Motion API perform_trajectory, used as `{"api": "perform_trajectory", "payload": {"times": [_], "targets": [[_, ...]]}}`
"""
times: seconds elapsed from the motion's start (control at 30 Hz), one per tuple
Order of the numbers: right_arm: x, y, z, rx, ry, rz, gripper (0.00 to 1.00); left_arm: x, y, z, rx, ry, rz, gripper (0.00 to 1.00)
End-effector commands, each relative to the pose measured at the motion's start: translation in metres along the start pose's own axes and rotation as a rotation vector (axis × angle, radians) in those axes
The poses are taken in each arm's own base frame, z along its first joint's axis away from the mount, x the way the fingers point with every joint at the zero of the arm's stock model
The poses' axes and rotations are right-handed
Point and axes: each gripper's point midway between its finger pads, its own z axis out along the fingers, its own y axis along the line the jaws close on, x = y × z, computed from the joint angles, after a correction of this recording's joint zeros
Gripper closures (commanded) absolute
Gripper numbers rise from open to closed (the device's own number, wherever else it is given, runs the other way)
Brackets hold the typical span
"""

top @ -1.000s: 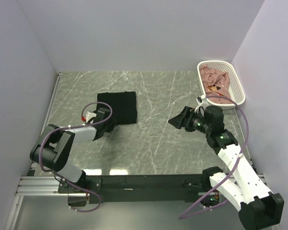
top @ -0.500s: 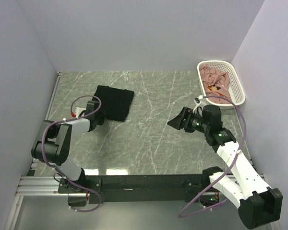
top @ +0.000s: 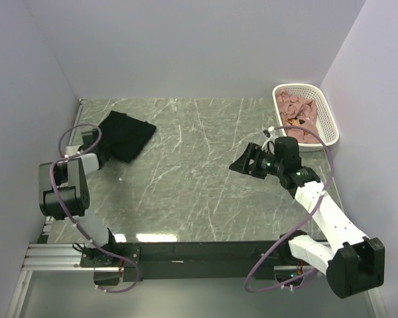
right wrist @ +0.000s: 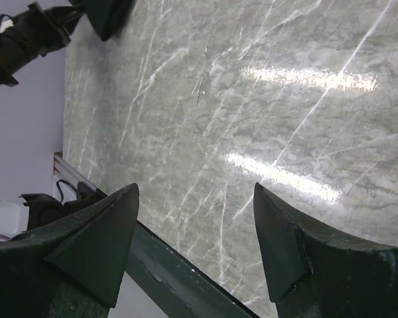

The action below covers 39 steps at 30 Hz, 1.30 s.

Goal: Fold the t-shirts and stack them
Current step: Neatly place the folded tshirt to the corner

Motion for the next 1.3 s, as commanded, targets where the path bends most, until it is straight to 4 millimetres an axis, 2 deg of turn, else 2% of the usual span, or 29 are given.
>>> {"api": "perform_trajectory", "payload": {"times": [0.0,0.03,0.07,0.13,0.2,0.3,0.37,0.4,0.43,0.47,0.53,0.57,0.63,0.67,0.7,0.83,1.0,1.13,1.23,1.27], "targets": [[-0.022,0.013,-0.002,-0.023,-0.037,-0.044,0.24,-0.044,-0.020,0.012,0.035,-0.079,-0.055,0.99],[-0.022,0.012,-0.001,-0.021,-0.034,-0.042,0.24,-0.058,-0.018,0.015,0.034,-0.095,-0.088,0.99],[-0.021,0.010,0.001,-0.016,-0.029,-0.037,0.24,-0.064,-0.012,0.017,0.031,-0.105,-0.103,0.99],[-0.020,0.008,0.003,-0.012,-0.023,-0.039,0.24,-0.076,-0.016,0.020,0.064,-0.118,-0.135,0.99],[-0.018,0.005,0.004,-0.006,-0.014,-0.038,0.24,-0.080,-0.016,0.026,0.061,-0.120,-0.162,0.99],[-0.016,0.004,0.006,-0.005,-0.009,-0.039,0.24,-0.081,-0.028,0.034,0.109,-0.115,-0.206,0.99],[-0.015,0.003,0.007,-0.001,-0.001,-0.038,0.25,-0.073,-0.032,0.039,0.134,-0.077,-0.215,0.99],[-0.016,0.003,0.006,-0.002,-0.002,-0.042,0.25,-0.073,-0.036,0.039,0.145,-0.070,-0.202,0.95],[-0.015,0.002,0.007,-0.002,0.001,-0.039,0.25,-0.071,-0.037,0.039,0.140,-0.065,-0.187,0.91],[-0.016,0.003,0.006,-0.002,-0.004,-0.042,0.25,-0.072,-0.042,0.036,0.149,-0.076,-0.174,0.79],[-0.016,0.004,0.005,-0.007,-0.007,-0.046,0.25,-0.072,-0.043,0.030,0.149,-0.090,-0.134,0.66],[-0.016,0.006,0.005,-0.014,-0.007,-0.048,0.25,-0.073,-0.042,0.023,0.154,-0.098,-0.128,0.49],[-0.017,0.008,0.003,-0.024,-0.014,-0.054,0.25,-0.074,-0.039,0.016,0.155,-0.099,-0.131,0.36],[-0.016,0.009,0.002,-0.028,-0.014,-0.052,0.25,-0.073,-0.031,0.013,0.147,-0.101,-0.130,0.28],[-0.014,0.009,0.002,-0.034,-0.013,-0.053,0.25,-0.072,-0.033,0.006,0.164,-0.093,-0.129,0.27],[-0.011,0.010,0.000,-0.048,-0.019,-0.054,0.25,-0.056,-0.022,-0.004,0.169,-0.066,-0.100,0.29],[-0.011,0.013,-0.004,-0.059,-0.028,-0.062,0.25,-0.035,-0.009,0.005,0.123,-0.019,-0.075,0.34],[-0.012,0.013,-0.003,-0.056,-0.030,-0.062,0.25,-0.023,-0.009,0.010,0.108,-0.007,-0.064,0.36],[-0.010,0.011,-0.001,-0.054,-0.021,-0.058,0.25,-0.022,-0.007,0.018,0.086,-0.009,-0.059,0.42],[-0.009,0.010,0.000,-0.052,-0.018,-0.055,0.25,-0.020,-0.007,0.023,0.078,-0.005,-0.053,0.48]]}}
